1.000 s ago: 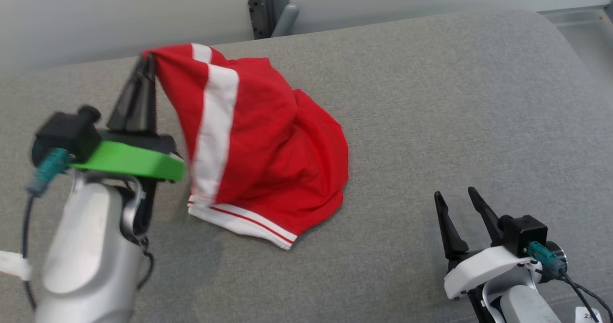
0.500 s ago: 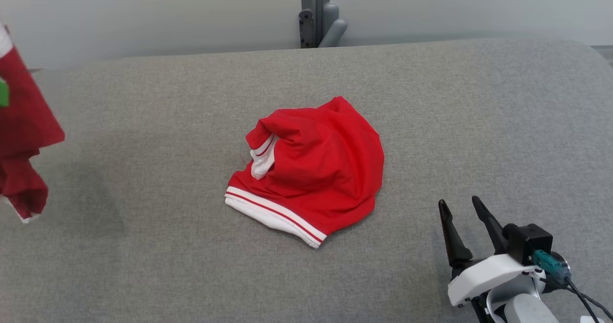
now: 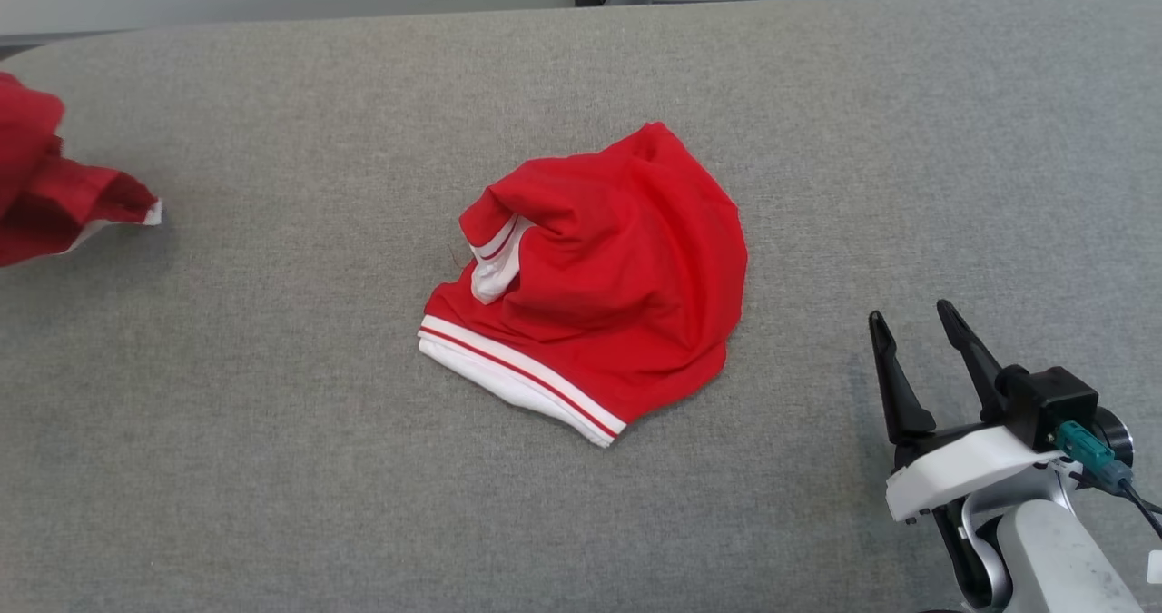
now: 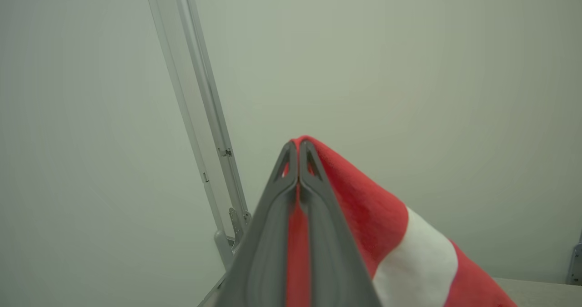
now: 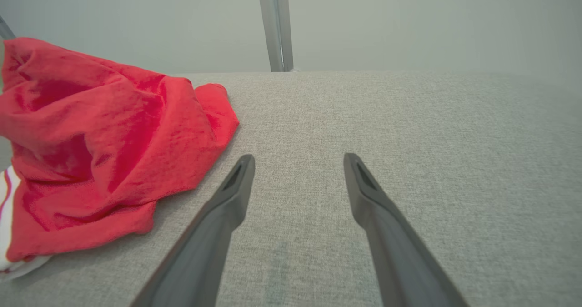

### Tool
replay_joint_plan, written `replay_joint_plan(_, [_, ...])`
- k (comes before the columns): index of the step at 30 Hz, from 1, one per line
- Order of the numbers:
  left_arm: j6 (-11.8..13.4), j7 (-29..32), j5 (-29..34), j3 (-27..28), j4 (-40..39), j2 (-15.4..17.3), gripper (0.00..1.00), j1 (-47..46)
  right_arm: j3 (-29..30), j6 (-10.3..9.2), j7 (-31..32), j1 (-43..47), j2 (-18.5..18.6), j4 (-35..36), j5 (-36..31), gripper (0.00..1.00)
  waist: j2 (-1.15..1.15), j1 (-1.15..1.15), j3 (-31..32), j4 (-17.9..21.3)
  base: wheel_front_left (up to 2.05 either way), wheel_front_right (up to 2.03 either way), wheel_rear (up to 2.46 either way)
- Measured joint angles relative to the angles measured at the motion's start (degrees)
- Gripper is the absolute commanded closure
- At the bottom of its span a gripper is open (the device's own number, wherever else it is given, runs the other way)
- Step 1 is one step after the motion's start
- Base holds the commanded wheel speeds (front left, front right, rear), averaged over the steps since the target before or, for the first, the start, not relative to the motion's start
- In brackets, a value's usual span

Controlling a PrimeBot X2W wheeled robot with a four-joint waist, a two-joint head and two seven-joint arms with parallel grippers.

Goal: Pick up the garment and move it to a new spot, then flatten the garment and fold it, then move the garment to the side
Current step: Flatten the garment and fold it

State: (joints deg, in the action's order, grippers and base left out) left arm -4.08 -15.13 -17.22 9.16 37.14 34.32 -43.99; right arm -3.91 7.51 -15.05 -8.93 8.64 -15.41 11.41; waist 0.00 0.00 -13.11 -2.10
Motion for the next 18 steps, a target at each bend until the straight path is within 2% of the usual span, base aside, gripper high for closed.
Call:
replay_joint_plan(5, [2.05,0.01,0.73,3.27,1.87,-0.74,1.00,2.76,-0.54,0.01,-0.01,-1.57,0.49,1.65,-0.21,0.00,0.00,0.00,-2.84,-0.27,0.00,0.00,0.00])
replay_joint_plan(8, [2.08,0.00,0.71,4.00,2.41,-1.75,1.00,3.39,-0.81,0.01,0.00,-2.00,0.99,2.16,-0.52,0.00,0.00,0.00,-3.92,-0.35,0.00,0.00,0.00])
replay_joint_plan(13, [1.27,0.00,0.10,5.13,6.13,-5.30,1.00,4.58,-1.18,0.01,-0.01,-2.88,1.72,2.53,-0.51,0.00,0.00,0.00,-6.23,-0.47,0.00,0.00,0.00])
replay_joint_plan(14, [0.82,0.01,-0.36,5.30,7.37,-6.19,0.72,4.72,-1.30,0.01,-0.01,-3.11,1.88,2.53,-0.51,0.00,0.00,0.00,-6.55,-0.46,0.00,0.00,0.00])
replay_joint_plan(15, [0.02,-0.04,-1.22,5.34,9.23,-7.26,0.62,4.76,-1.38,0.01,0.00,-3.21,1.99,2.55,-0.51,0.00,0.00,0.00,-6.80,-0.43,0.00,0.00,0.00])
replay_joint_plan(16, [-0.22,0.01,-1.89,5.43,11.77,-8.26,0.00,4.93,-1.55,0.01,-0.01,-3.22,2.03,2.48,-0.51,0.00,0.00,0.00,-6.92,-0.33,0.00,0.00,0.00])
replay_joint_plan(18, [-0.04,0.18,-2.45,5.71,15.55,-9.44,0.00,5.89,-1.68,0.01,0.00,-3.22,2.00,2.27,-0.51,0.00,0.00,0.00,-6.72,-0.20,0.00,0.00,0.00])
